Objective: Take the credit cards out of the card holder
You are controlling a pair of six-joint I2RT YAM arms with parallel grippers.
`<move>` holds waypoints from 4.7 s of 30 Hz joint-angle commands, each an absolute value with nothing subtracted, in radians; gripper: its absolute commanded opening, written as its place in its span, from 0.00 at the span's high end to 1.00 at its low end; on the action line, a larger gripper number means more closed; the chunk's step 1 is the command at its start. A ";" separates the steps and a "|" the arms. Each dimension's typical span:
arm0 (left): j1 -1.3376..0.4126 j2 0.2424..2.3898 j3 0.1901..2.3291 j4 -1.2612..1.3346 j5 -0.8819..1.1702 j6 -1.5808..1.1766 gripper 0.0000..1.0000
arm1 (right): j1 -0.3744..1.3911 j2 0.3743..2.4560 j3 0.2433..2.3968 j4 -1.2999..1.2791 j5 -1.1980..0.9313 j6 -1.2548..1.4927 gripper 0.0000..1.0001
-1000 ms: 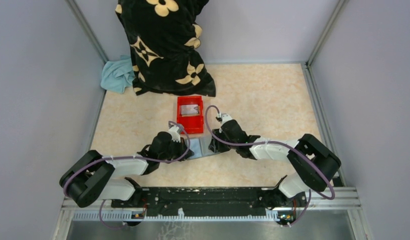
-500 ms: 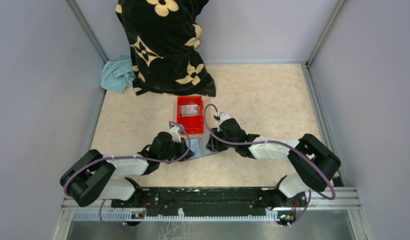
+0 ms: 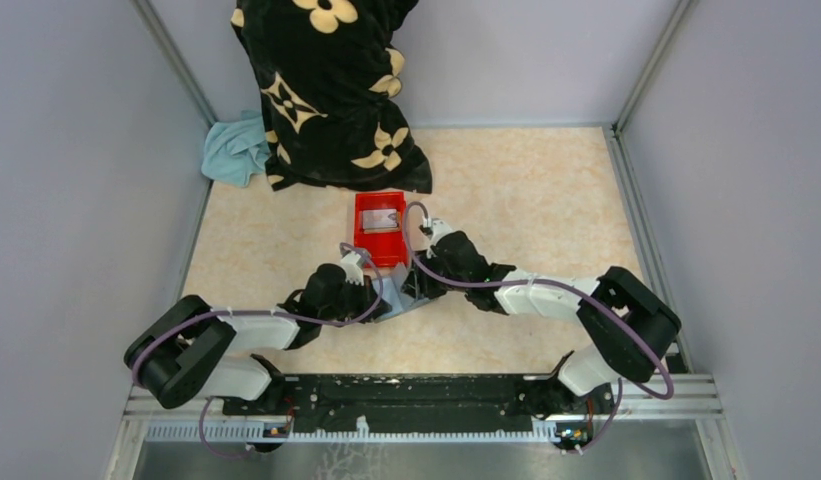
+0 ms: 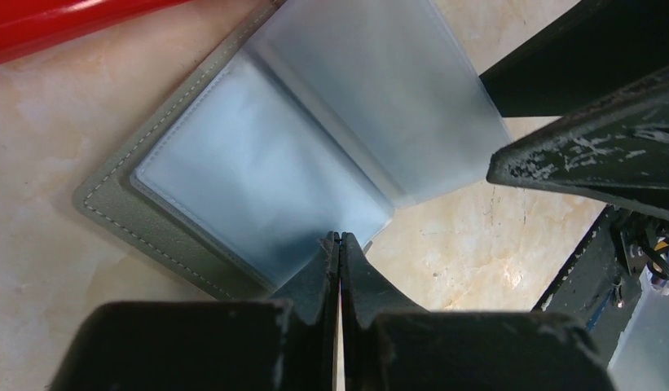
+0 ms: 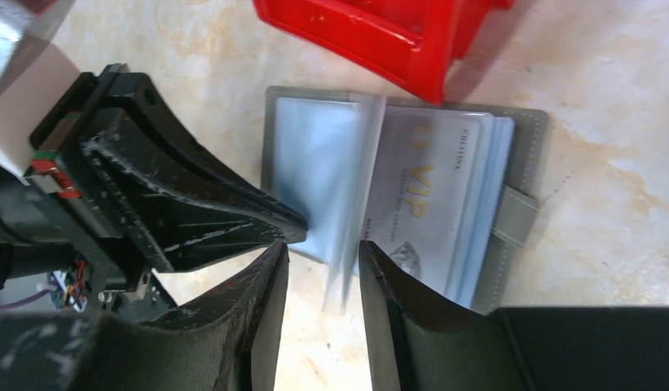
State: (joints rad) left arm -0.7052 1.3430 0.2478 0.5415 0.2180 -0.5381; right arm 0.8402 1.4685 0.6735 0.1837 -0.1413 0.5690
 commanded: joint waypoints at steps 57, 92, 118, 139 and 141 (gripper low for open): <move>-0.713 1.103 0.336 0.256 0.131 -0.476 0.99 | 0.861 1.639 0.754 0.299 -0.173 0.560 0.57; -0.712 1.216 0.236 0.338 0.104 -0.513 1.00 | 0.838 1.740 0.713 0.420 -0.270 0.592 0.62; -0.713 1.279 0.242 0.373 0.119 -0.517 1.00 | 0.776 1.552 0.627 0.430 -0.209 0.622 1.00; -0.711 1.306 0.258 0.429 0.175 -0.513 1.00 | 0.713 1.434 0.602 0.301 -0.174 0.551 1.00; -0.710 1.299 0.256 0.427 0.175 -0.514 1.00 | 0.713 1.444 0.598 0.300 -0.162 0.556 0.94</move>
State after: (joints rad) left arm -0.7071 1.2980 0.2596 0.4423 0.1566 -0.5228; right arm 0.7200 1.4448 0.6075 0.2501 -0.1776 0.5648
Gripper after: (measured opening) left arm 0.006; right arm 0.013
